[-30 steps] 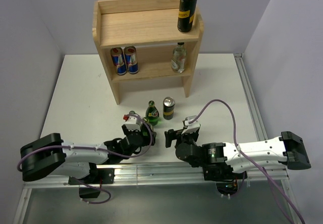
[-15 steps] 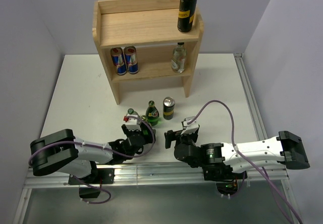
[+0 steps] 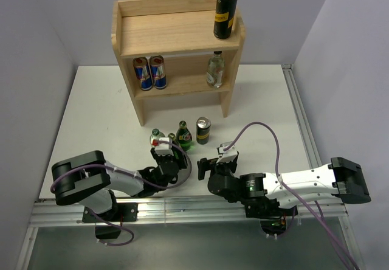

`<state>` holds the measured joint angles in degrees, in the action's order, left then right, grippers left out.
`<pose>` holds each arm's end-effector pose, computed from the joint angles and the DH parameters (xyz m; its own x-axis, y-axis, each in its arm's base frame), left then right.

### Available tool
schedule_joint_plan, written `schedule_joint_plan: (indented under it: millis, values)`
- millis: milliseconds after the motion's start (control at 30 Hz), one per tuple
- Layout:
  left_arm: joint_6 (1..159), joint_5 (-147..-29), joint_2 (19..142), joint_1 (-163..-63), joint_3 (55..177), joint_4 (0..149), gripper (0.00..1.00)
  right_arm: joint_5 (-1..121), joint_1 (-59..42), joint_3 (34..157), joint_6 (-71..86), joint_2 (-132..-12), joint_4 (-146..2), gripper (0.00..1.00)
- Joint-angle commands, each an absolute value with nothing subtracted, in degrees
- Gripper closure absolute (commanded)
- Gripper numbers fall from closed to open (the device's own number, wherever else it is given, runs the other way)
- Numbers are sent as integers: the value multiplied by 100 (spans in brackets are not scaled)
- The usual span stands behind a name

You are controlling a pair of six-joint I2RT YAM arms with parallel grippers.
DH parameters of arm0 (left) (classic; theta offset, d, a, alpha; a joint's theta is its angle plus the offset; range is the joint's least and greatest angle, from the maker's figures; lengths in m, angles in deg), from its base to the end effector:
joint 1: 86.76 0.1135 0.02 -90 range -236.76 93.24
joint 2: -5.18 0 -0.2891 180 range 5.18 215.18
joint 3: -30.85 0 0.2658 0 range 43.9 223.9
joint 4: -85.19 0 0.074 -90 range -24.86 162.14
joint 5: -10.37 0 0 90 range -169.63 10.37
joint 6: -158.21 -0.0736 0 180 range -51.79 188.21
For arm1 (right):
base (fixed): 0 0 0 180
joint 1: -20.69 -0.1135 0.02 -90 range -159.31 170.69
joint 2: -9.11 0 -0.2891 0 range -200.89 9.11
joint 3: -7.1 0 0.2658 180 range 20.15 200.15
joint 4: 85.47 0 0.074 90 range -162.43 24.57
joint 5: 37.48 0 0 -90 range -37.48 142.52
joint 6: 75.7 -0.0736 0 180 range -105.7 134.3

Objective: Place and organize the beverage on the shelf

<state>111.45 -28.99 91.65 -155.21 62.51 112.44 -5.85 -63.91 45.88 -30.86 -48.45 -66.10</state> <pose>0.1493 -0.2231 0.1290 -0.3554 -0.2828 -0.8909 0.1299 0.9289 -0.3467 0.0817 0.1983 0.2024 -0.3665 0.0740 -0.9275 -0.2825 0.9409 0.1867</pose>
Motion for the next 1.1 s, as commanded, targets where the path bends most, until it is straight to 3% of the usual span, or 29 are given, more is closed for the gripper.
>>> schedule_joint_plan:
  millis: [0,67,100,233,567,767,1067]
  values:
    - [11145,-2777,9272,-15523,6306,11091,79,-742,-6360,4546,-3237,-4855,-6847,0]
    - [11198,-2733,9184,-15540,6341,10837,90,-751,-6360,4537,-3236,-4855,-6856,0]
    - [11250,-2690,9140,-15558,6384,10687,100,-760,-6360,4537,-3237,-4855,-6856,0]
    - [11522,-2602,8815,-15716,6455,10125,100,-760,-6360,4511,-3228,-4794,-6873,0]
    - [12507,-2364,7410,-16630,7570,6664,100,-830,-6360,4537,-3043,-4556,-6891,0]
    - [12139,-2566,6495,-16727,8755,5221,100,-883,-6360,4528,-3043,-4390,-6812,0]
    - [10752,-2074,6345,-16683,10987,4330,100,-935,-6360,4537,-2912,-4161,-6794,0]
